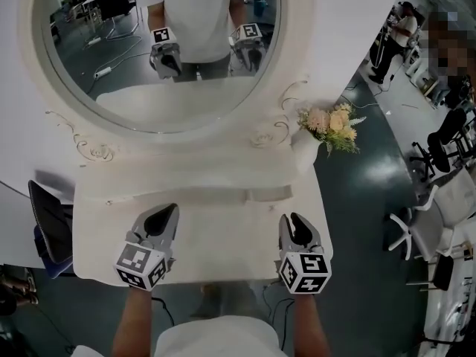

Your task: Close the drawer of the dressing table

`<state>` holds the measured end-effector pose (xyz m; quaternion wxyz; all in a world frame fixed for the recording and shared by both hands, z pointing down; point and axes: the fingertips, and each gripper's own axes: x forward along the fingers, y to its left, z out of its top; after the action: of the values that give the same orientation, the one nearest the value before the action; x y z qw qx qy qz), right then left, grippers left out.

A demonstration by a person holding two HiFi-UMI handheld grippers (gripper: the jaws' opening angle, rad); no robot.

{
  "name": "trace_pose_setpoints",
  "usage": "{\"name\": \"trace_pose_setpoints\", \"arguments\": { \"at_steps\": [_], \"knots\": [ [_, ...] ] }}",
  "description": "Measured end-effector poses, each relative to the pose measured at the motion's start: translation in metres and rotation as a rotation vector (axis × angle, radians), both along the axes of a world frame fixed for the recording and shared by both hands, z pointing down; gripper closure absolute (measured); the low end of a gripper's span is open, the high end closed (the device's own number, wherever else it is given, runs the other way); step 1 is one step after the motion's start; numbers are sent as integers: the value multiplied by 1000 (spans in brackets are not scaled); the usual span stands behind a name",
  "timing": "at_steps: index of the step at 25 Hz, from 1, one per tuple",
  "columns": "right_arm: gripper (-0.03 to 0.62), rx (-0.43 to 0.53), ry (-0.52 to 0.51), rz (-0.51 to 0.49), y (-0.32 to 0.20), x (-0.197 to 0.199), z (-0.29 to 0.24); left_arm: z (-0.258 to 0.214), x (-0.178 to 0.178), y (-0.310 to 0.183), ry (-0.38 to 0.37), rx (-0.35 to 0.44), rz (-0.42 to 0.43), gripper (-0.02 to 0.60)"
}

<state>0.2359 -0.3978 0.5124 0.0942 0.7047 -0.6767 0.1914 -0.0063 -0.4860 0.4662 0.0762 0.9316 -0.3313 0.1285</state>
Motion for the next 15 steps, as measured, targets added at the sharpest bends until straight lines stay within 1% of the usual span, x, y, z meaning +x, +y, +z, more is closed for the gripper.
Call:
{"name": "trace_pose_setpoints", "arguments": {
  "at_steps": [6, 10, 15],
  "knots": [
    [520, -48, -23, -16, -10, 10, 30, 27, 15, -5, -35, -34, 4, 583],
    [520, -77, -37, -22, -22, 12, 53, 49, 18, -15, -50, -52, -4, 583],
    [520, -117, -49, -41, -33, 12, 80, 74, 30, -20, -65, -86, 6, 583]
  ]
}}
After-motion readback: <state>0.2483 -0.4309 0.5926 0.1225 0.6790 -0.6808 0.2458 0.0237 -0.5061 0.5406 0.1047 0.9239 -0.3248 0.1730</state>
